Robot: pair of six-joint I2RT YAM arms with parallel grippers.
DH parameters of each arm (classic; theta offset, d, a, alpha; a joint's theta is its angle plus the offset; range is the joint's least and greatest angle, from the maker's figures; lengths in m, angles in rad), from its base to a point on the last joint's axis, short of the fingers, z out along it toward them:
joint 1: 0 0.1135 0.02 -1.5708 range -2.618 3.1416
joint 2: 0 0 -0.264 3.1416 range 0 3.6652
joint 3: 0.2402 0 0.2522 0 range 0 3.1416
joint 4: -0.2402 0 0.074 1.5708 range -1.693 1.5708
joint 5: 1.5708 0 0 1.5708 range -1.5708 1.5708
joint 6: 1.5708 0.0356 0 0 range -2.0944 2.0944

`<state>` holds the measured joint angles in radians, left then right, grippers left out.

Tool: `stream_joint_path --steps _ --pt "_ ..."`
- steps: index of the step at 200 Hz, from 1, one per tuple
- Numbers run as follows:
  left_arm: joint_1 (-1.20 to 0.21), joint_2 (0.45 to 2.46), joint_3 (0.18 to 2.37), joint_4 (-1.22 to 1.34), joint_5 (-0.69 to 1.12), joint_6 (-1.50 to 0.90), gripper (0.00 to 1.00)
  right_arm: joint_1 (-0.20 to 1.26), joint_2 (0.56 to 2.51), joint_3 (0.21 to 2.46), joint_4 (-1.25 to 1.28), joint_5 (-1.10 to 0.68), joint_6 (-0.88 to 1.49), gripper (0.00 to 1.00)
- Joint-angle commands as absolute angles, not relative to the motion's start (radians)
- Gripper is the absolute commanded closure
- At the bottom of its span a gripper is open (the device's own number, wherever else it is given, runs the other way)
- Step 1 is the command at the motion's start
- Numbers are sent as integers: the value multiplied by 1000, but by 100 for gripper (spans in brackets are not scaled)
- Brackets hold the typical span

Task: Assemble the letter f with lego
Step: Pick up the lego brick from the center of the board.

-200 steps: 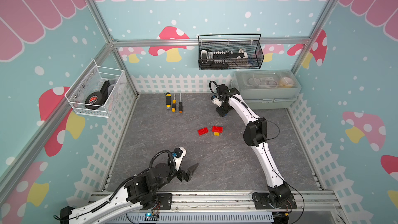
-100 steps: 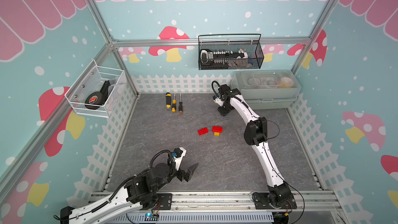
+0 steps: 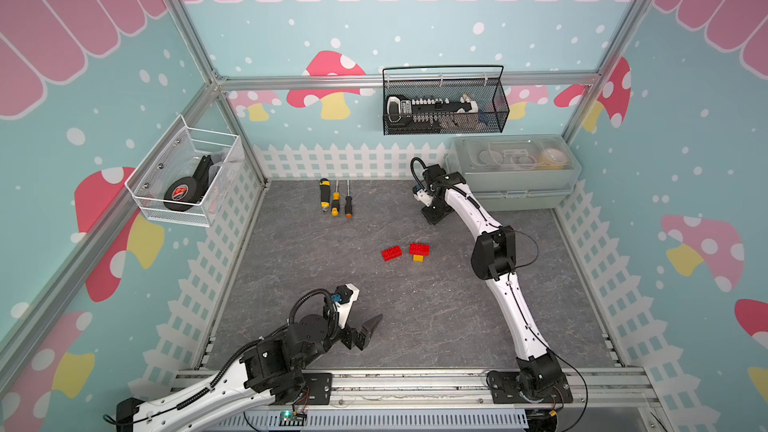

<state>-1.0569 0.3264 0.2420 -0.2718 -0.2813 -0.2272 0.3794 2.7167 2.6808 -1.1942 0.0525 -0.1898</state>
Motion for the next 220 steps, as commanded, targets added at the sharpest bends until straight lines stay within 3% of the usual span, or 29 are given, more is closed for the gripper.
stream_joint_path --steps 1,56,148,220 --pt "-1064 329 233 -263 -295 -212 1 375 2733 2677 -1209 25 -185 65" --pt "-1064 333 234 -262 -293 -212 1 378 2626 2546 -1205 41 -214 75" --pt "-1064 338 235 -258 -285 -210 1 408 2178 2143 -1236 -86 -474 74" --pt "-1064 338 235 -256 -275 -209 1 532 2124 2001 -1249 -81 -604 72"
